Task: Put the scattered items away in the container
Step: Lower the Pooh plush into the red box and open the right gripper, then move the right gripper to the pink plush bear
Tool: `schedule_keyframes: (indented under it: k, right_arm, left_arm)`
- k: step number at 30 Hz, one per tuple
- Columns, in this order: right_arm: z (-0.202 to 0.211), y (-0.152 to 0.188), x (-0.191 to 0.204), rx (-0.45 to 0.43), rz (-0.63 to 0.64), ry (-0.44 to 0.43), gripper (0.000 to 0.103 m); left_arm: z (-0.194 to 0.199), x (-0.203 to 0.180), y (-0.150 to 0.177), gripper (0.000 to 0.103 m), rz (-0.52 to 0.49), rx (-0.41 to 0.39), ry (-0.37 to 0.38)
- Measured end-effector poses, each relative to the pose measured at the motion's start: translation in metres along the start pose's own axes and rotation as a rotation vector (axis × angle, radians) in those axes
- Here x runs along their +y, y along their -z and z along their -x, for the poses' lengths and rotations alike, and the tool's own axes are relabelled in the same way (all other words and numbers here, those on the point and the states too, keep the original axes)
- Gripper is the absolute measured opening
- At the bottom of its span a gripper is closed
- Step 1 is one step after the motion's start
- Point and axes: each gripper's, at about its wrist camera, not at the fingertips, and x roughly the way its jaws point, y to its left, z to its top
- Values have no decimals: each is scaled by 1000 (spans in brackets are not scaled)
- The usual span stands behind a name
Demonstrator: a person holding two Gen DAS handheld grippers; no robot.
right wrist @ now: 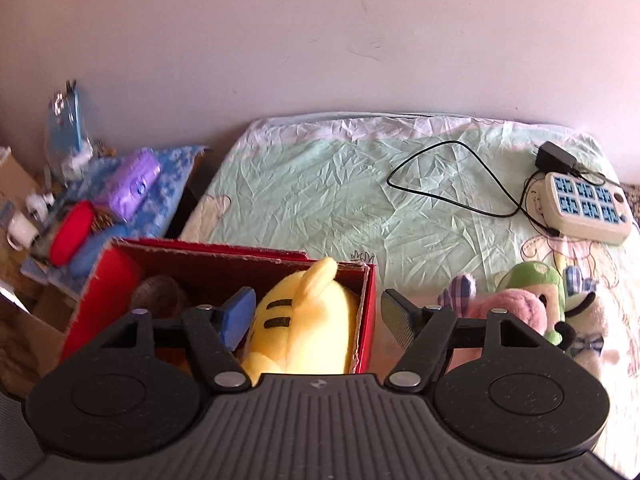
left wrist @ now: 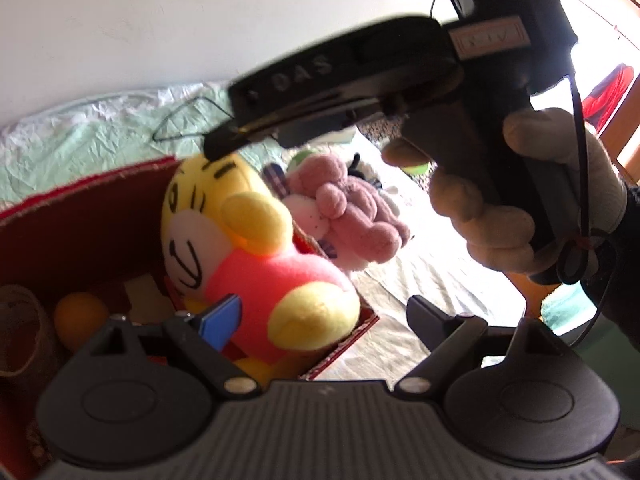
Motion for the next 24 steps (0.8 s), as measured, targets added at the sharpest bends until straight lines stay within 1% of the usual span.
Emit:
schedule_keyframes:
  k: [2, 4, 7, 11, 13, 16, 18, 21, 24]
  right_arm:
    - [7, 2, -1, 1, -16, -29, 63]
    - [12, 5, -1, 5, -33, -56, 59]
    - [20, 14, -5, -5, -67, -107, 57]
    - [29, 32, -19, -36, -133, -195, 49]
    - [34, 42, -31, -62, -183, -219, 49]
    - [44, 57, -53, -86, -230, -200, 49]
    - [52, 67, -71, -102, -247, -175, 49]
    - [64, 80, -105, -117, -300, -151, 47]
    - [68, 91, -141, -103, -354, -133, 41]
  left_arm:
    - [9, -5, -1, 89, -2, -21, -19]
    - [11, -5, -4, 89, 10, -29, -36]
    - [14, -3, -6, 89, 27, -46, -54]
    - [23, -6, -7, 89, 52, -60, -102]
    - [29, -15, -9, 89, 48, -76, -121]
    - [36, -38, -15, 89, -5, -132, -167]
    - [36, -55, -20, 89, -23, -159, -166]
    - [19, -80, -28, 89, -32, -156, -127]
    - [-10, -108, -32, 89, -68, -142, -136]
